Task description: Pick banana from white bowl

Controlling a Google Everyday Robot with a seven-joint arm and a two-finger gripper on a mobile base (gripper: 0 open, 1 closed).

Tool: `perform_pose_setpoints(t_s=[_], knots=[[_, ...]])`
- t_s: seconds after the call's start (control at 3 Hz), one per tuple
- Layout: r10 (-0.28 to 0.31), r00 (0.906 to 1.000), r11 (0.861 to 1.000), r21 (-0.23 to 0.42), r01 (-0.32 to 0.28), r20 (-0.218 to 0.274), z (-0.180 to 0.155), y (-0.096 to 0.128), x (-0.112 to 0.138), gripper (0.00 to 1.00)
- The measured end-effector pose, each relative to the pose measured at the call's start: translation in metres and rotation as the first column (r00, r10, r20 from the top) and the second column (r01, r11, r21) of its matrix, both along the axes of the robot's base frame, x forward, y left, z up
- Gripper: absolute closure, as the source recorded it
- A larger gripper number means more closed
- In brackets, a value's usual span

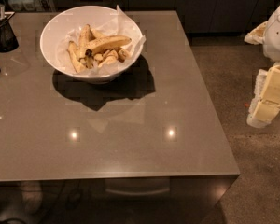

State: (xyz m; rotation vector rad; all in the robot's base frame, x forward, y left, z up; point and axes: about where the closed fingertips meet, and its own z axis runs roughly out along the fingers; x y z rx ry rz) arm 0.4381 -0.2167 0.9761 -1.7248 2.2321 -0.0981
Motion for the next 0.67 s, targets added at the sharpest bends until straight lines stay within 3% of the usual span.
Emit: perform_pose_setpoints(t_s=[0.67], knots=[[0.013, 0.9999, 1.0, -0.011, -0.013, 0.009, 0.0058, 0.0042, 0.0062, 0.0]])
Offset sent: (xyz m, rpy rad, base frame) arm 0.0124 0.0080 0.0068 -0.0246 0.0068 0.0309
